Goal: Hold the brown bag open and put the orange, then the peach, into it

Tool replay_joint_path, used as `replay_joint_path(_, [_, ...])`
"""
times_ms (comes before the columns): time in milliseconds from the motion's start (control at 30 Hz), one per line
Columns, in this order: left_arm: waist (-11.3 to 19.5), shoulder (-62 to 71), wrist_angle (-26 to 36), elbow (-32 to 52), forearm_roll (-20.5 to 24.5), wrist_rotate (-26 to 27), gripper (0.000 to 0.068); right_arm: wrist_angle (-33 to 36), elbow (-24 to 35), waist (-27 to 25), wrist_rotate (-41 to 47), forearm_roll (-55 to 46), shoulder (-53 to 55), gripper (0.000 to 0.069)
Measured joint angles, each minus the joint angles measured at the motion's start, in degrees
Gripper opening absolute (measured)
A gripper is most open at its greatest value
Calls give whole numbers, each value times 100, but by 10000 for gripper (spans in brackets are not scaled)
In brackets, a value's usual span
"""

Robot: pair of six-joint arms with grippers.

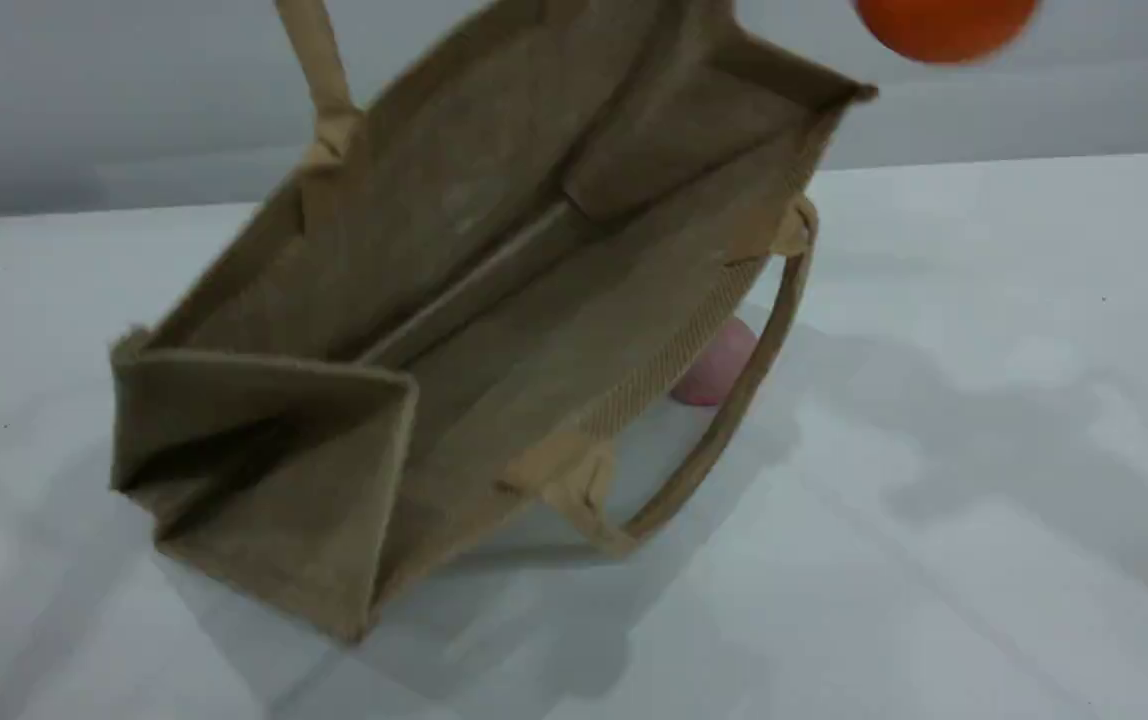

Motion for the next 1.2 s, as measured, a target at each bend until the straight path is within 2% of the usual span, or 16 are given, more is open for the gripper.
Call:
replay_joint_path(133, [-57, 0, 12, 36, 6, 86, 78, 1022, 0, 314, 301, -215, -29, 38])
replay_joint_path(267, [-52, 0, 12, 36, 12, 86, 78, 1343, 0, 842, 305, -175, 126, 38])
replay_joint_path(367, [-52, 0, 12, 36, 12, 98, 78, 1176, 0, 1248, 305, -166, 322, 38])
replay_joint_path(533, [-52, 0, 12, 36, 16, 105, 78, 264, 0, 1781, 169, 264, 820, 38])
replay_joint_path(733, [-52, 0, 12, 36, 16, 111, 78, -226, -19, 1968, -149, 1229, 1543, 38])
replay_joint_path(1000, [-52, 4, 12, 36, 16, 109, 78, 102, -503, 1963, -149, 1260, 2470, 59])
replay_joint_path(1133, [-52, 4, 12, 36, 16, 109, 78, 226, -837, 1963, -138, 1260, 2749, 109])
replay_joint_path(1200, [-52, 4, 12, 36, 16, 109, 78, 226, -968, 1963, -138, 1260, 2801, 156])
